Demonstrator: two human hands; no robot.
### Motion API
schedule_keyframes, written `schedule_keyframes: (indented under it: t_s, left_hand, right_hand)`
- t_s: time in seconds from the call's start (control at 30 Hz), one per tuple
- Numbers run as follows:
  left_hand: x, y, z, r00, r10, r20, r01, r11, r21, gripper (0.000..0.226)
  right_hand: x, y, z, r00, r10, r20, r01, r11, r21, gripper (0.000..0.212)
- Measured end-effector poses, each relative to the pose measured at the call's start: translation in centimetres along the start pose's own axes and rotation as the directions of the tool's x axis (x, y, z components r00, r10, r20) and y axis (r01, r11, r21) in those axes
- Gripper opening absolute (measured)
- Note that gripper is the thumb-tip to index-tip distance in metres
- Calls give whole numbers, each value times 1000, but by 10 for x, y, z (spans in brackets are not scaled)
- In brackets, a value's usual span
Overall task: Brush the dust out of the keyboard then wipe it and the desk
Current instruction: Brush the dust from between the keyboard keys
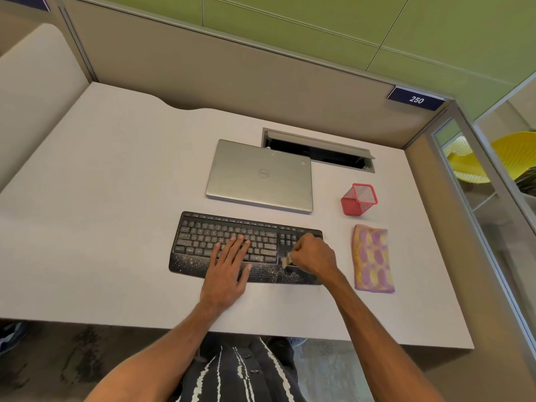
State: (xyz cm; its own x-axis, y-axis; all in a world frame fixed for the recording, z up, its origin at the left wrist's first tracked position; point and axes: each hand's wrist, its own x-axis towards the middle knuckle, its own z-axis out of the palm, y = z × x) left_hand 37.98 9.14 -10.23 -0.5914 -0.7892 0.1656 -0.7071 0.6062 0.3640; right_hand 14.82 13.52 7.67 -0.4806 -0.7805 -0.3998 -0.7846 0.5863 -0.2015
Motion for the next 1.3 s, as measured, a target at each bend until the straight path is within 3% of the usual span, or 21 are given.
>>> schedule_keyframes:
  t_s: [0.13,0.37,0.53,0.77,0.93,1.13,1.3]
  left_hand:
    - [0,1,-1,1000,2,-7,-2,1000,5,68]
    - [0,2,-3,1000,3,-9,-3,1000,7,67]
    - [-1,2,-4,1000,4,-12,-4,1000,8,67]
    - [-1,2,-3,1000,2,-9,-2,1000,14,67]
    - [-1,2,-4,1000,11,-11,-10,1000,27,67]
    - [0,1,-3,1000,7,-6,-6,1000,24,67]
    - [1,1,-3,1000,8,-2,-8,1000,22,67]
  right_hand:
    - [-1,-6,2,993,-13,-118,21,998,64,16]
    - [-8,-14,11,998,-57,10,57,998,-13,14]
    - [-5,-11,9,989,-51,-138,56,998,28,20]
    - [-6,-9,13,996,-75,47,76,997,-20,14]
    - [-5,-9,11,986,-69,-150,72,997,17,20]
    - [-9,0,12,996,-83,14,84,996,-33,15]
    - [-14,19,1,977,-131,-169,133,991,-1,19]
